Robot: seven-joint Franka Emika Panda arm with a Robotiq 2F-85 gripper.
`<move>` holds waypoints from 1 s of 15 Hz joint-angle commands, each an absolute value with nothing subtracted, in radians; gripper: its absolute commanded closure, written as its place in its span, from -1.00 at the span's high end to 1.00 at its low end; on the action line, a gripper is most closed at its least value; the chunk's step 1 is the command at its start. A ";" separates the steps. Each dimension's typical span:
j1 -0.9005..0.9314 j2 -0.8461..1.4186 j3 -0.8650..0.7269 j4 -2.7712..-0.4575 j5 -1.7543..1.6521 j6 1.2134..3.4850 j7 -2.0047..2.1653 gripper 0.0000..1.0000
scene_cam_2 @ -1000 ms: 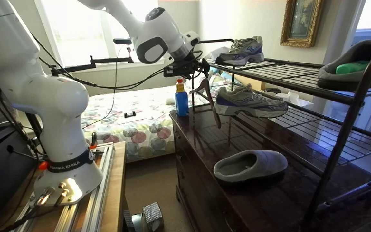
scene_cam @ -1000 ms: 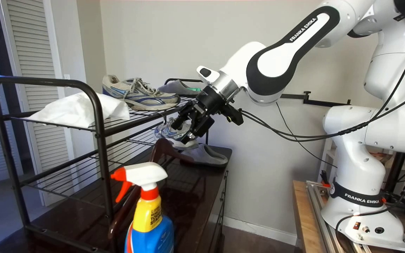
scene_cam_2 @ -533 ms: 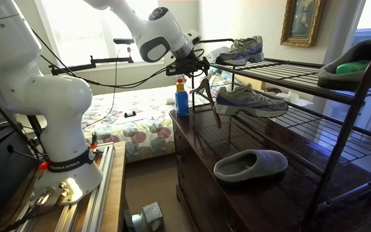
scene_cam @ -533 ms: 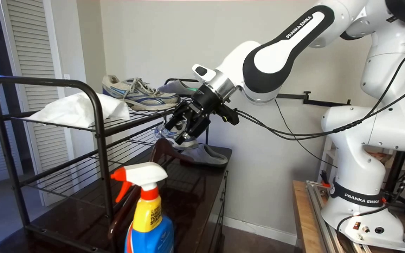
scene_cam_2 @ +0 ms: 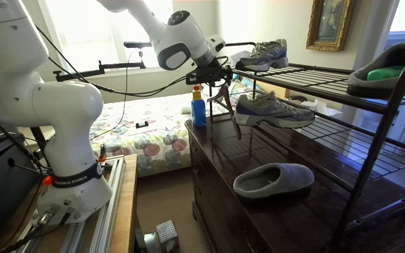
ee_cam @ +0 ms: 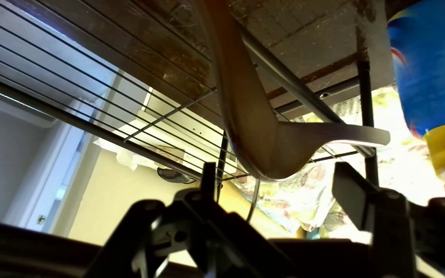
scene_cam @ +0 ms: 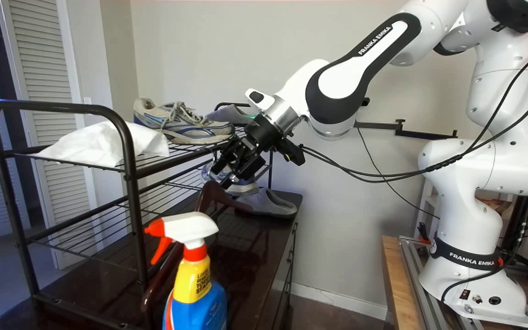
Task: Put the brown hanger on the topmost shelf.
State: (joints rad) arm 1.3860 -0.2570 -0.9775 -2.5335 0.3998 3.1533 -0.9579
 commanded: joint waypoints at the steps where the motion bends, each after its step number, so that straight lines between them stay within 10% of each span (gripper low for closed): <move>1: 1.456 -0.237 -1.036 -2.515 0.424 3.214 -0.958 0.27; 9: 1.577 -0.244 -1.144 -2.509 0.410 3.284 -0.948 -0.21; 10: 1.592 -0.244 -1.158 -2.507 0.409 3.287 -0.947 -0.54; 15: 1.667 -0.248 -1.228 -2.493 0.405 3.296 -0.948 -1.00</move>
State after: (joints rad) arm 1.6134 -0.2573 -1.1811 -2.5159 0.3997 3.2753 -0.9532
